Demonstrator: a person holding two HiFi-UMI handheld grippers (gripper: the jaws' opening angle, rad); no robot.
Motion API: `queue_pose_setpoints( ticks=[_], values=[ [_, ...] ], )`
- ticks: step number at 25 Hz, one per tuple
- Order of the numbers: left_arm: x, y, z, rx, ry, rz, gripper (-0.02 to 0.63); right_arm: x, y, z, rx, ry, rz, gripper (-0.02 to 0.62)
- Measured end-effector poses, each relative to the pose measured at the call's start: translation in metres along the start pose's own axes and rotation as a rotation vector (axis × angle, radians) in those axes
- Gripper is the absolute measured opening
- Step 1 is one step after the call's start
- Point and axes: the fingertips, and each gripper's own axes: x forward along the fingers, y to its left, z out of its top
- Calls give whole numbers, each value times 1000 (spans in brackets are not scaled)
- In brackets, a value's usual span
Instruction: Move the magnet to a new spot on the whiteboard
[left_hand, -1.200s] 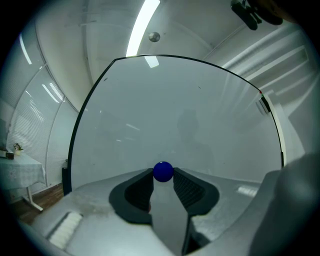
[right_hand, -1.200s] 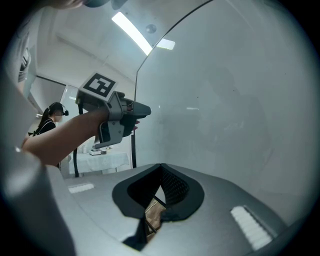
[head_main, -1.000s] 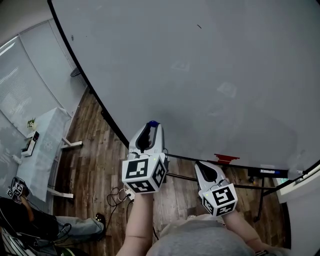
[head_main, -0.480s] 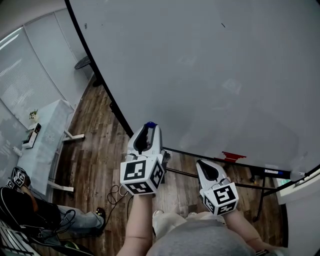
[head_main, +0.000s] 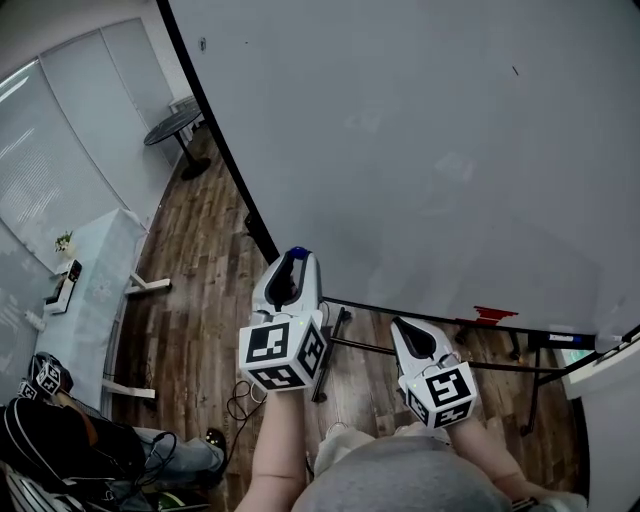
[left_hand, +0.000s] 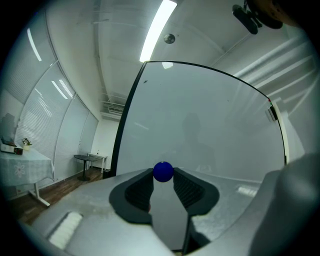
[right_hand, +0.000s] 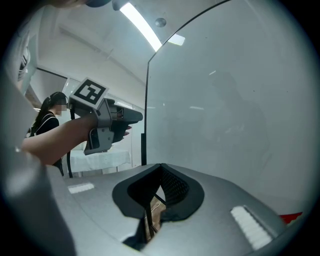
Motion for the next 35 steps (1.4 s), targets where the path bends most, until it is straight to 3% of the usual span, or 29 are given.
queue_pose_setpoints(
  ticks=[14, 35],
  values=[
    [28, 71, -10, -24, 29, -60, 120, 55, 42, 15, -24, -6, -68, 0],
    [91, 98, -16, 14, 65, -212, 120, 96, 53, 8, -1, 20, -245, 0]
  ],
)
